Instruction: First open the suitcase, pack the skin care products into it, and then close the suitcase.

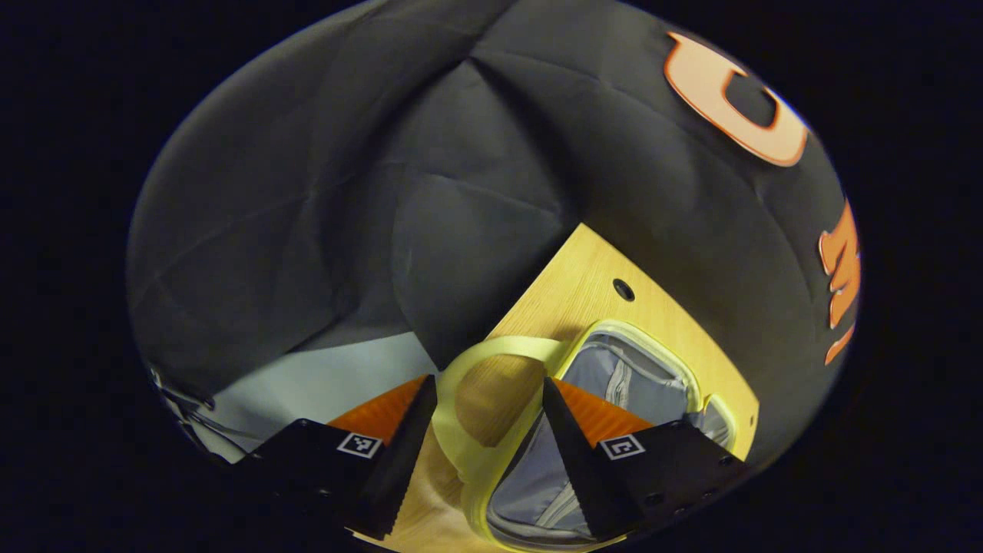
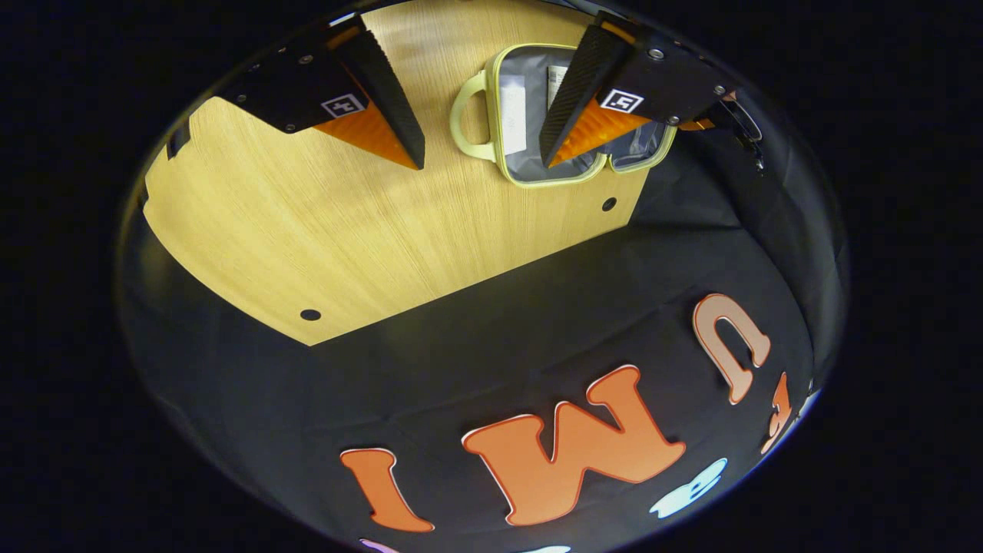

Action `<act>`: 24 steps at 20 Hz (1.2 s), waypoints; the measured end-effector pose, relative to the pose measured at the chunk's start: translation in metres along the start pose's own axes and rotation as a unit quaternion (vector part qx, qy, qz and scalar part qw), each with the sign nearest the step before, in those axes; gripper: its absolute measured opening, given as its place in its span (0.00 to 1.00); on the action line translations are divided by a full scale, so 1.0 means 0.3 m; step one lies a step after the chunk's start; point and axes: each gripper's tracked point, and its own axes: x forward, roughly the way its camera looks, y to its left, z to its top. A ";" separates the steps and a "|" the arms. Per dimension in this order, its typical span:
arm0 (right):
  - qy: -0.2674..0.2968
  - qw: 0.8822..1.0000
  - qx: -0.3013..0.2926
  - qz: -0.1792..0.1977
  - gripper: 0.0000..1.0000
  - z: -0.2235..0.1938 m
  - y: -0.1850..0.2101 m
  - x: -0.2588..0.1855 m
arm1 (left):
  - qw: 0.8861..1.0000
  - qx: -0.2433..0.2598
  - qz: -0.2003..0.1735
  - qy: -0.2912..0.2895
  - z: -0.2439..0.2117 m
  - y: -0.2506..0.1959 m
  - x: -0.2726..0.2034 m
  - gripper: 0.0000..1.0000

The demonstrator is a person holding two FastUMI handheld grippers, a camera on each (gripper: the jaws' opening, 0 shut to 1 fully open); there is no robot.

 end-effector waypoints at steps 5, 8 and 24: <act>-0.022 1.000 0.006 -0.003 0.95 0.039 -0.026 -0.050 | 0.996 -0.090 -0.024 -0.003 0.039 0.027 -0.014 0.87; -0.028 1.000 0.013 -0.004 0.96 0.047 -0.042 -0.067 | 0.983 -0.181 -0.033 0.012 0.030 0.063 0.041 0.74; -0.077 0.997 0.004 0.007 0.95 0.151 -0.139 -0.110 | 0.995 -0.093 -0.047 0.004 0.030 -0.010 -0.090 0.11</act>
